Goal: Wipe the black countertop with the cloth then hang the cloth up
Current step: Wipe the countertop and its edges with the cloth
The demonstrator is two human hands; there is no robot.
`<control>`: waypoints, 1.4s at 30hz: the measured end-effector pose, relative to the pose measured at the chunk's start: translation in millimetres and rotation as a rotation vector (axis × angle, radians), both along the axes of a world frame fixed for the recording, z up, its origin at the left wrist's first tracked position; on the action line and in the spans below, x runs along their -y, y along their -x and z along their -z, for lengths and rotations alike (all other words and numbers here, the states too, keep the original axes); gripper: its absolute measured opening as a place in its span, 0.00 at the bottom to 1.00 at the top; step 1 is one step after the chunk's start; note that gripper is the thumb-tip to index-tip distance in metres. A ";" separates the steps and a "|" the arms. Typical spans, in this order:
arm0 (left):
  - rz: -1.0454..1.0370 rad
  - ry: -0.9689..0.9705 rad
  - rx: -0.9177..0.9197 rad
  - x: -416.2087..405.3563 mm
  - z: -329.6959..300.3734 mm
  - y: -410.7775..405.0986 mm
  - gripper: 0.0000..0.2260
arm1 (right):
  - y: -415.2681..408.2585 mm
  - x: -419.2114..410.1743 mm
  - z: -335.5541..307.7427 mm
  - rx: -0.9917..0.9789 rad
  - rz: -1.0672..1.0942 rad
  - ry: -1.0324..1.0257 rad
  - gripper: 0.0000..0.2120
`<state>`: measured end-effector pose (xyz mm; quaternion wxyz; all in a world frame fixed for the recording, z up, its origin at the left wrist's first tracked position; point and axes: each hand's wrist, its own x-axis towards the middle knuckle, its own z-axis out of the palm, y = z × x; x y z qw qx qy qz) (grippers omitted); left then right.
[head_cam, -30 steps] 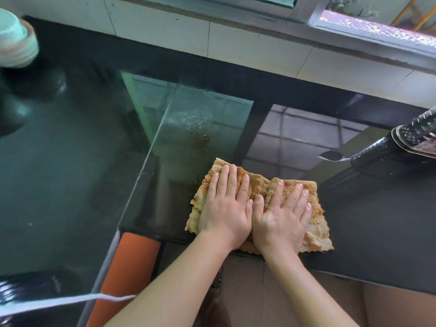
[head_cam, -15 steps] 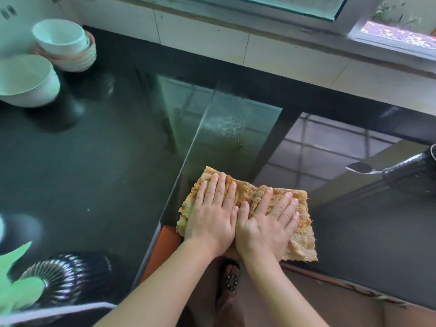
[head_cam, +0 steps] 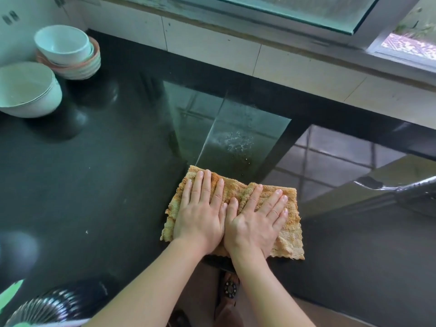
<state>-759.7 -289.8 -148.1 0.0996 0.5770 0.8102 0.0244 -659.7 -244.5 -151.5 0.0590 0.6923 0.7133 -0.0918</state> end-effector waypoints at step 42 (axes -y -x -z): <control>-0.547 -0.097 0.069 -271.5 -6.5 95.3 0.33 | 134.7 -320.3 -1.6 -0.083 -0.611 -0.096 0.36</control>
